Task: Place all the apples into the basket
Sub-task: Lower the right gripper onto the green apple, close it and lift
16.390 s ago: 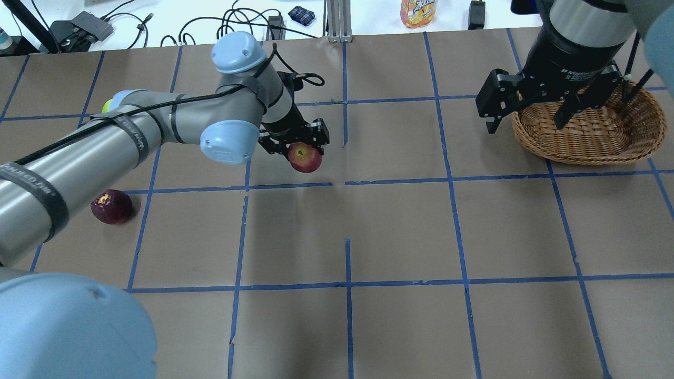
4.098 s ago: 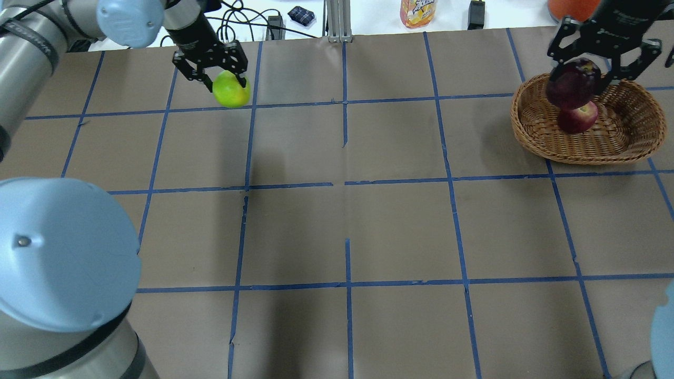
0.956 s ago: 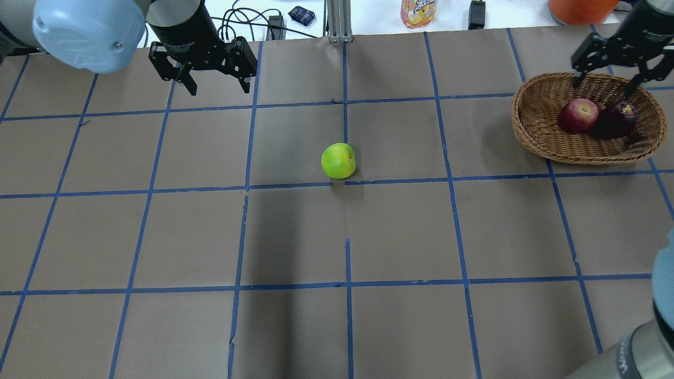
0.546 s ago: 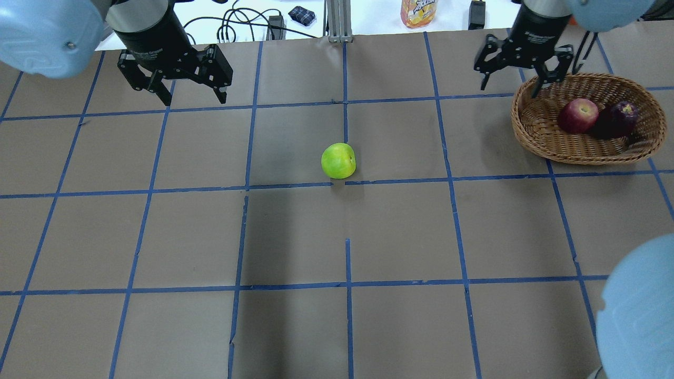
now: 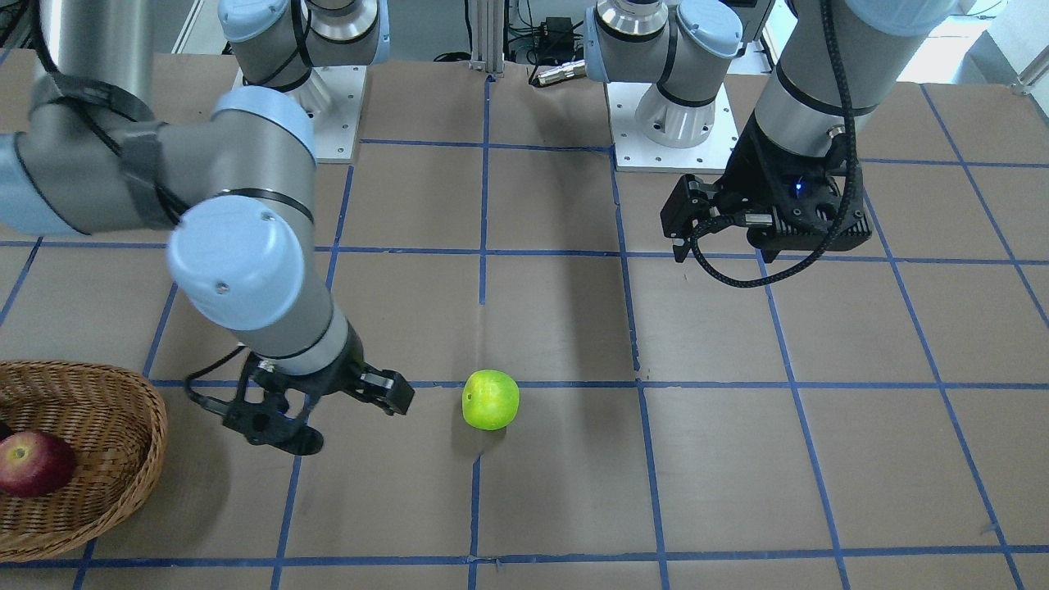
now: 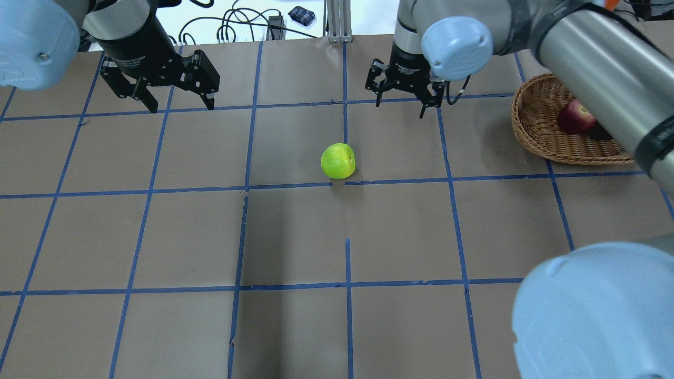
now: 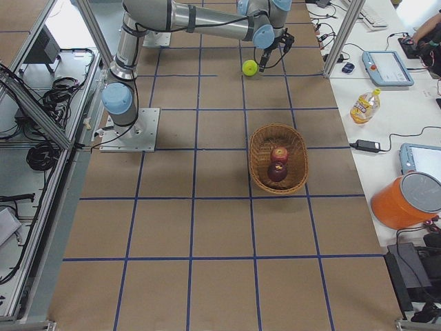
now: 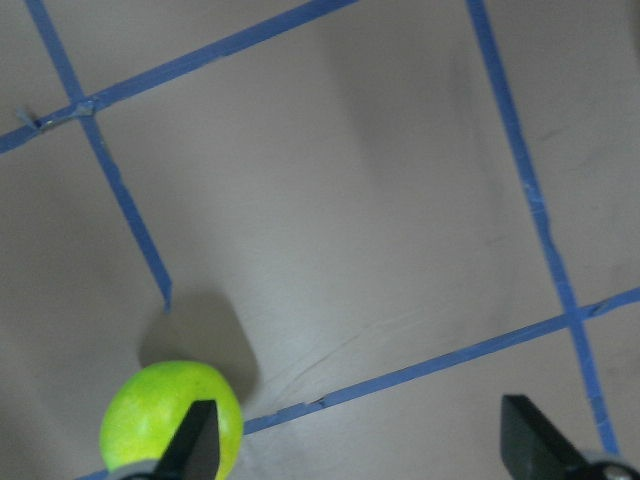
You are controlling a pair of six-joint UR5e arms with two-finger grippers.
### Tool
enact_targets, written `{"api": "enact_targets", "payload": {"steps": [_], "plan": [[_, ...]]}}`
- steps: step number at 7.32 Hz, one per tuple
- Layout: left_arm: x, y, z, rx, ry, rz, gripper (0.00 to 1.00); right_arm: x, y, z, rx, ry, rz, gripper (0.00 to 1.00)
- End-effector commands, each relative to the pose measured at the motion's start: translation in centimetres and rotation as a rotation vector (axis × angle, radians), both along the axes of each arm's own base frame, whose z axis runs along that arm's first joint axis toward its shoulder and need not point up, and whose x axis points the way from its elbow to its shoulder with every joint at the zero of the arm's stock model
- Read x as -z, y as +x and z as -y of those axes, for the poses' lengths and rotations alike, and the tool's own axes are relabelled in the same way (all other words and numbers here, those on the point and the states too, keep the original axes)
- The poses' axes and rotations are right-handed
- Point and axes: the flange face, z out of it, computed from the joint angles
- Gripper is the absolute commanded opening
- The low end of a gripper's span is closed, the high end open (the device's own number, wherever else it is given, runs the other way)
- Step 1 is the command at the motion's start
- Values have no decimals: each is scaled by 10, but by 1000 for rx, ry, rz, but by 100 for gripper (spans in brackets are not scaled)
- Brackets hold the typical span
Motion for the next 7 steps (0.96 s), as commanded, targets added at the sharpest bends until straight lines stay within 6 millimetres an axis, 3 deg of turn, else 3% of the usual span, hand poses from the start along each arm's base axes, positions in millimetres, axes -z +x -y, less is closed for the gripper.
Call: {"api": "enact_targets", "payload": {"steps": [1, 4, 5, 6, 7], "plan": [[1, 0, 0, -1, -1, 0, 100, 49, 51, -2, -26, 1, 2, 100], [1, 4, 1, -7, 1, 0, 100, 53, 76, -12, -50, 36, 115, 100], [2, 5, 1, -8, 2, 2, 100, 69, 95, -20, -76, 58, 107, 100], [1, 5, 1, -8, 1, 2, 100, 85, 105, -23, -88, 78, 96, 100], [2, 5, 1, -8, 4, 2, 100, 88, 106, -24, -90, 85, 96, 100]]}}
